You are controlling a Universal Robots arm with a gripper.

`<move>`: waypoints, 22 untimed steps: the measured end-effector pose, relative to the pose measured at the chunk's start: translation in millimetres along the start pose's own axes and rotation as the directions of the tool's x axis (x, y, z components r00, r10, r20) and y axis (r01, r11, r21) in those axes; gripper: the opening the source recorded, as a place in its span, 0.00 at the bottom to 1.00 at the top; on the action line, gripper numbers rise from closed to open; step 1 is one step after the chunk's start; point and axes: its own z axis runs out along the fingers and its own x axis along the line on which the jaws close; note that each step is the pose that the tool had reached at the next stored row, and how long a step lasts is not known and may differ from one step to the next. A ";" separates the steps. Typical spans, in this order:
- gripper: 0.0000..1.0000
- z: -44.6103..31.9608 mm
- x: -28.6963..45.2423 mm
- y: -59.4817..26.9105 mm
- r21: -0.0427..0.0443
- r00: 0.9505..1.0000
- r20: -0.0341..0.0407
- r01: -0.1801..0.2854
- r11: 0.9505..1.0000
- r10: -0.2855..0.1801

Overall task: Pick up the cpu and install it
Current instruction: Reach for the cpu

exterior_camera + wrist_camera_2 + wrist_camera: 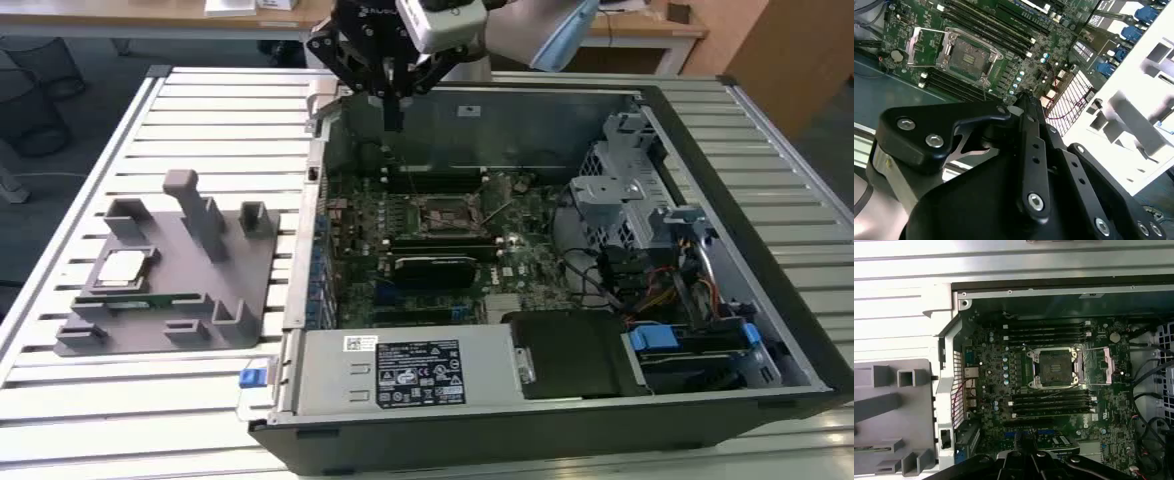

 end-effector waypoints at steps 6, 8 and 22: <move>0.11 0.0 0.4 0.0 0.000 1.000 0.000 0.000 1.000 0.000; 0.11 0.0 1.1 -0.1 0.000 1.000 0.000 0.000 1.000 0.000; 0.11 0.0 6.0 -0.5 0.000 1.000 0.000 0.000 1.000 0.000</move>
